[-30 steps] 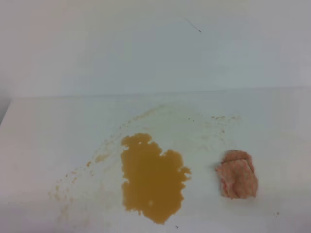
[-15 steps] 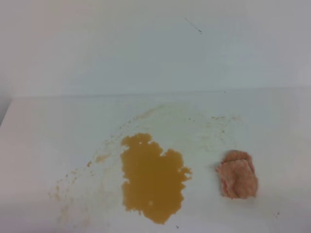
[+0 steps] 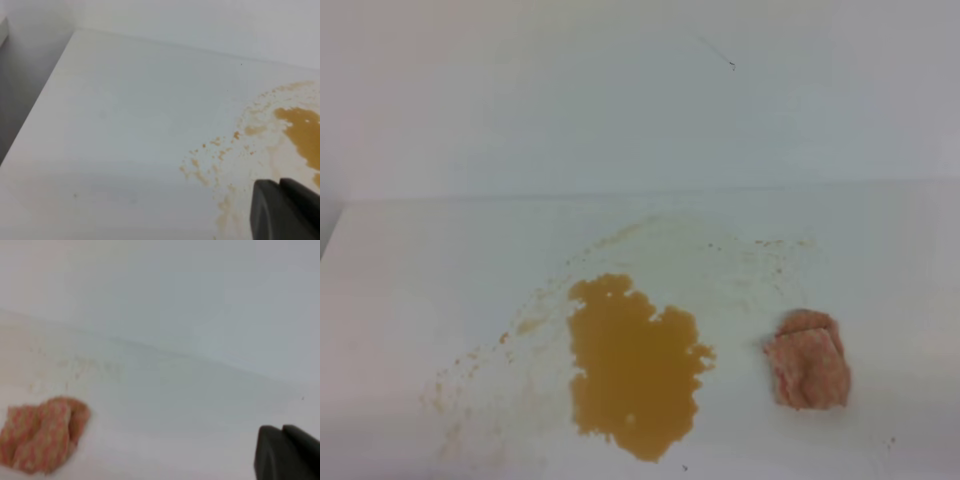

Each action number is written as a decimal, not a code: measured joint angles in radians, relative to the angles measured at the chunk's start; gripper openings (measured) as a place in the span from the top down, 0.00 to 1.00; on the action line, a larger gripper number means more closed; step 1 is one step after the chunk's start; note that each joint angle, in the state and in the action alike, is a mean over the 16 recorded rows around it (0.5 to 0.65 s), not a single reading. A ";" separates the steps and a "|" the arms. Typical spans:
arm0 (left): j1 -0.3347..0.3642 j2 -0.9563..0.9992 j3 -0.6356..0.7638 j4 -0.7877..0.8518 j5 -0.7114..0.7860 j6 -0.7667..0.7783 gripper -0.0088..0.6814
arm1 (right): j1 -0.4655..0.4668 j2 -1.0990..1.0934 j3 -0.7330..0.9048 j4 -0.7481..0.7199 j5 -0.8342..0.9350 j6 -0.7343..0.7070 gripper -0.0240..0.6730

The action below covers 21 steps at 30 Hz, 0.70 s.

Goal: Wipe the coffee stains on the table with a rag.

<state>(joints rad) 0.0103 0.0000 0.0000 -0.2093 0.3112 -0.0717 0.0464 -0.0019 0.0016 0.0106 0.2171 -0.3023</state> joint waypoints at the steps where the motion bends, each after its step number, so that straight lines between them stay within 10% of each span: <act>1: 0.000 0.000 0.000 0.000 0.000 0.000 0.99 | 0.000 0.000 0.000 -0.003 -0.018 0.000 0.97; 21: 0.000 0.000 0.000 0.000 0.000 0.000 0.99 | 0.000 0.000 0.000 0.003 -0.356 0.037 0.97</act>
<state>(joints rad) 0.0103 0.0000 0.0000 -0.2093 0.3112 -0.0717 0.0464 -0.0019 0.0015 0.0136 -0.1390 -0.2653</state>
